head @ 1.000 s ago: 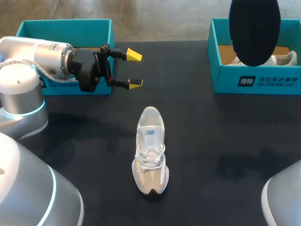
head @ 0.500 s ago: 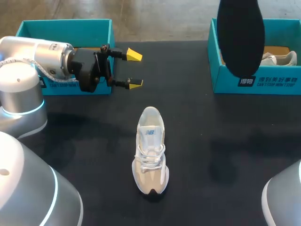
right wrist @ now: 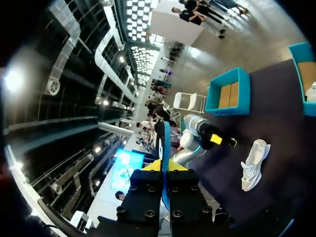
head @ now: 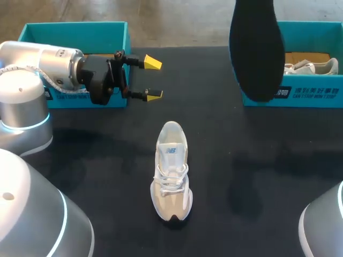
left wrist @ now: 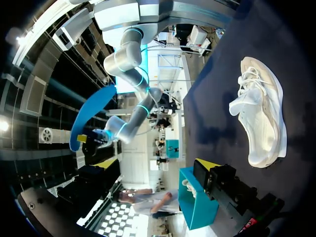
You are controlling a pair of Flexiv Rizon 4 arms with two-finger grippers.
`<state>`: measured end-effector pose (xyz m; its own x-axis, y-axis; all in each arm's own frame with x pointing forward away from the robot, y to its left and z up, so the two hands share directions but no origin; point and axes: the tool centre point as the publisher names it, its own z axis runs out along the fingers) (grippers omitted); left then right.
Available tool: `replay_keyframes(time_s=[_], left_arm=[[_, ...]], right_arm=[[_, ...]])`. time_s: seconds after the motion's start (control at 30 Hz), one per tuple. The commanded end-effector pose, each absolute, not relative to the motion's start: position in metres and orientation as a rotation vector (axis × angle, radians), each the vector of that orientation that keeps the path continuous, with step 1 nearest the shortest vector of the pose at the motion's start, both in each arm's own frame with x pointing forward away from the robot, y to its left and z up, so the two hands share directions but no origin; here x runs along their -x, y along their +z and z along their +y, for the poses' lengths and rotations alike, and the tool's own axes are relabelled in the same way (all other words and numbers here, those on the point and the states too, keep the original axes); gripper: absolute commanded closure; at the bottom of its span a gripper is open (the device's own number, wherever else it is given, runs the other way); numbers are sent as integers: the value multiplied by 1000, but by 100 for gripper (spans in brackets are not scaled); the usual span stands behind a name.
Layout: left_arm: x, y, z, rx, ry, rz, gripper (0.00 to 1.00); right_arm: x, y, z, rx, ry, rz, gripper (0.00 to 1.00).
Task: Take the shoe out of the shoebox, open the shoe tongue, remove and reinsert the insole, then place the shoe into the shoebox
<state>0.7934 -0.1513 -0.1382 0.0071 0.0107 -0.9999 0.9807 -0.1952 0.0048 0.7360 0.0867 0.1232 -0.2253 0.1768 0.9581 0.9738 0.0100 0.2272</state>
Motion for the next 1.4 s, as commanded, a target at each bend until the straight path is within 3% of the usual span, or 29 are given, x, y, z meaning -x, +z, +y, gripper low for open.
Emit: replay_keyframes(time_s=[0.03, 0.4, 1.0, 1.4], left_arm=[[-793, -139, -153, -1361, -1340, 1112, 0], [-793, -139, -153, -1361, -1340, 1112, 0], [-793, -139, -153, -1361, -1340, 1112, 0], [-793, -139, -153, -1361, -1340, 1112, 0]], right_arm=[[-736, 100, 90, 1236, -1286, -1446, 100], [-767, 64, 96, 1322, -1205, -1369, 100], [-767, 64, 96, 1322, -1205, -1369, 100], [-826, 21, 115, 1313, -1158, -1285, 100]])
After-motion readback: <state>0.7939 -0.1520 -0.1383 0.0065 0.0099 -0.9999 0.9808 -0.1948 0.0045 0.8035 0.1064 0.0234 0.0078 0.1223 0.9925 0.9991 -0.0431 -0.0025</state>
